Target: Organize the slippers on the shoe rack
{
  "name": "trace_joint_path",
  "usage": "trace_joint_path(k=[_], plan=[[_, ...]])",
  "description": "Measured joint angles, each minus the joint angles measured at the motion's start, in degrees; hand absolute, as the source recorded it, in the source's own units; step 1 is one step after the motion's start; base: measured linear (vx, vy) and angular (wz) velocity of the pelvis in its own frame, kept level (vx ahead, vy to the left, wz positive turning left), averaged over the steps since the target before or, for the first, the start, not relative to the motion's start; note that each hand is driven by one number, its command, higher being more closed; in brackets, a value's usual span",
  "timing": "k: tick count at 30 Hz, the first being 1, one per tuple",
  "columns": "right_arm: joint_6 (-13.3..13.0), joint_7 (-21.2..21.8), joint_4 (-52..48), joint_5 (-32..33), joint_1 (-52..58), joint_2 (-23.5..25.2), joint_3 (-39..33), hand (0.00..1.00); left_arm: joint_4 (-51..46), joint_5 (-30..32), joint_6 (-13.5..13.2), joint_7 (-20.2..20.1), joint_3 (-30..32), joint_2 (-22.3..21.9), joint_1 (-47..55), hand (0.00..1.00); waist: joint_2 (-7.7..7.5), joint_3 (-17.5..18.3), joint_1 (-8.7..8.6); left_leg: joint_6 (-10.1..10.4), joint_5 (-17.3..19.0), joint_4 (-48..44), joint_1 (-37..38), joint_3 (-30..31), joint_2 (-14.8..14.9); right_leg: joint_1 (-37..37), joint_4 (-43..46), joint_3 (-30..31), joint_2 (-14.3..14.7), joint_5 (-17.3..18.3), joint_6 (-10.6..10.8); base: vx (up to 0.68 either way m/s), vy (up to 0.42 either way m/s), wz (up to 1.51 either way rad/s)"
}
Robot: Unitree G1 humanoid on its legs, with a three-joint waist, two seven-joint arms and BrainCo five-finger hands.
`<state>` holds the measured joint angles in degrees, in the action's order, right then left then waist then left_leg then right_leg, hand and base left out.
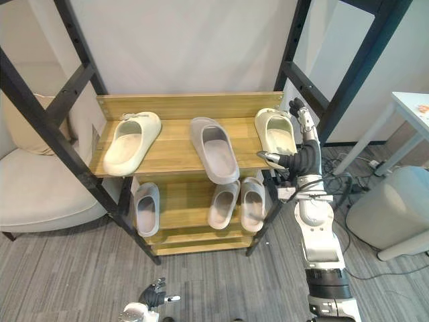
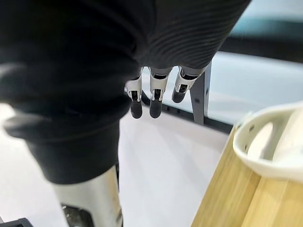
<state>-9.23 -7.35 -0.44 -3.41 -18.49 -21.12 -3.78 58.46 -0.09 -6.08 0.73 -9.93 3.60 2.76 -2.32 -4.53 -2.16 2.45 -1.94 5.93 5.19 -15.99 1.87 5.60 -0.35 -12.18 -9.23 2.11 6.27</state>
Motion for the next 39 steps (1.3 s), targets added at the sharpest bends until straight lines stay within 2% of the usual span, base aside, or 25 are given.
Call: trace_joint_path(k=[5, 12, 19, 32, 33, 39], plan=[[0.8, 0.1, 8.1, 1.4, -6.0, -2.3, 2.2, 0.0, -0.6, 0.0, 0.0, 0.0, 0.0, 0.0, -0.1, 0.0, -0.06, 0.0, 1.22, -0.1, -0.5, 0.0, -1.0, 1.4, -0.1, 0.1, -0.7, -1.6, 0.0, -0.3, -0.2, -0.01, -0.016, 0.15], [2.0, 1.2, 19.4, 2.3, -14.4, -2.5, 5.4, 0.0, -1.0, -0.1, 0.0, 0.0, 0.0, 0.0, -0.4, 0.0, 0.08, -0.7, 2.28, 0.0, -0.8, 0.1, -1.3, 2.5, -0.1, 1.2, -1.9, -3.0, 0.2, -0.7, -0.5, -0.01, -0.009, 0.08], [3.0, 1.7, 24.0, 2.2, -18.0, -2.4, 6.5, 0.0, -1.2, -0.8, -0.4, 0.0, 0.0, 0.0, -1.4, 0.0, 0.22, -2.8, 2.41, 0.1, -1.0, 0.4, -1.7, 4.0, -0.2, 1.7, -2.2, -4.6, 0.2, -0.7, -0.5, -0.02, -0.005, 0.1], [4.9, 1.9, 30.8, -0.6, -22.8, -1.4, 6.8, 0.0, -2.4, -2.4, -0.4, 0.1, 0.0, 0.1, -1.4, 0.0, 0.07, -4.1, 2.7, 0.1, -1.2, 0.4, -2.3, 4.1, -0.2, 1.6, -2.7, -5.0, 0.2, -0.8, -0.5, -0.01, -0.001, 0.02], [5.2, 2.0, 30.8, -0.7, -23.2, -1.4, 6.9, 1.0, -2.6, -2.5, -0.4, 0.1, 0.0, 0.1, -1.4, 0.0, 0.1, -4.3, 2.7, 0.1, -1.1, 0.4, -2.3, 4.0, -0.2, 1.6, -2.7, -4.9, 0.2, -0.8, -0.5, -0.05, 0.006, -0.05], [5.2, 2.8, 32.6, -0.9, -26.4, -1.4, 8.6, 1.0, -3.2, -3.6, -0.4, 0.1, 0.0, 0.2, -1.6, 0.0, -0.01, -5.5, 2.74, 0.1, -1.1, 0.4, -2.5, 3.4, -0.2, 1.1, -2.9, -4.3, 0.2, -1.1, -0.5, -0.03, 0.004, -0.05]])
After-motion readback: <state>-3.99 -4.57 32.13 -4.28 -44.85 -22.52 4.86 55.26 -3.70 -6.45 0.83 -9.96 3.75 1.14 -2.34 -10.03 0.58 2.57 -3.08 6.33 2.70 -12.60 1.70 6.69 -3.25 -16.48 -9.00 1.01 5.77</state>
